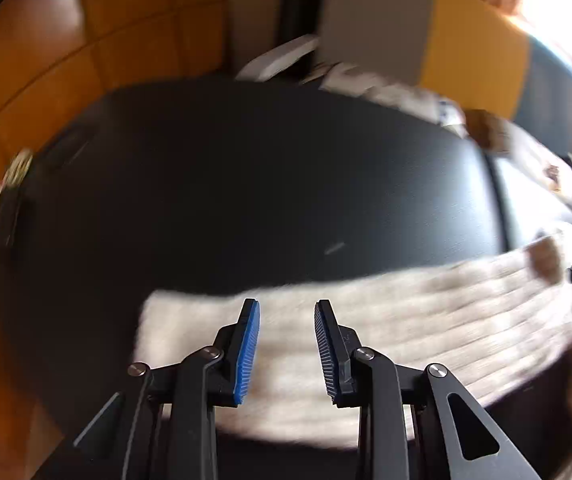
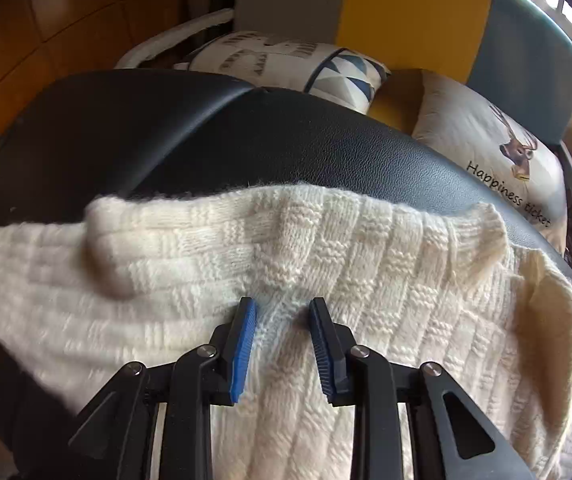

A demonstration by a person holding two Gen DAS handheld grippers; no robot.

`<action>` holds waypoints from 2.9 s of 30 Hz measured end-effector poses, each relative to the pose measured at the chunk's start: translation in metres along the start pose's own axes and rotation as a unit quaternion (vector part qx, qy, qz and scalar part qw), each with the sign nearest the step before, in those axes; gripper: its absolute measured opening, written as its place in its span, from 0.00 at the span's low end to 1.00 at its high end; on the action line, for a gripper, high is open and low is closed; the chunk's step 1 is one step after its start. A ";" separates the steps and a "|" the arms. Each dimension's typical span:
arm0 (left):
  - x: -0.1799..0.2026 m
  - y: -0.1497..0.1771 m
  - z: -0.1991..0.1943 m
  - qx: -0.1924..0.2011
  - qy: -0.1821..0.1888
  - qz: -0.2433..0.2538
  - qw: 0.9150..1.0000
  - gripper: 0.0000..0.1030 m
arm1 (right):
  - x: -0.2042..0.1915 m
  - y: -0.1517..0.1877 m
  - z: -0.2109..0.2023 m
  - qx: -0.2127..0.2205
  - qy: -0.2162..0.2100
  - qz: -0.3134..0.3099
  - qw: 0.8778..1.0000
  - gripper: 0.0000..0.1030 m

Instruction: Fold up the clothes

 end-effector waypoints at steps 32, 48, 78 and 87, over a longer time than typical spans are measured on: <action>-0.142 0.043 -0.012 -0.088 0.151 -0.278 0.945 0.31 | -0.067 0.075 -0.077 0.046 -0.098 0.043 0.993 0.28; -0.184 0.024 -0.028 -0.032 0.049 -0.302 0.952 0.01 | -0.068 0.095 -0.051 0.027 -0.087 0.120 0.989 0.28; -0.079 0.018 -0.035 -0.054 0.029 -0.174 0.983 0.08 | -0.065 0.174 -0.087 0.027 -0.138 0.148 0.979 0.30; 0.112 0.082 -0.105 -0.055 0.213 0.040 0.975 0.11 | -0.005 0.216 -0.142 0.077 -0.113 0.197 0.971 0.30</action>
Point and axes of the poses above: each gripper's, at about its wrist camera, not at the fingertips, and z roughly the way its jaws point, x to its right, y to its underside, the point moved 3 cm from there along z, roughly the way its jaws point, and after that the axes turned 4 degrees about -z, right-handed, at the moved point
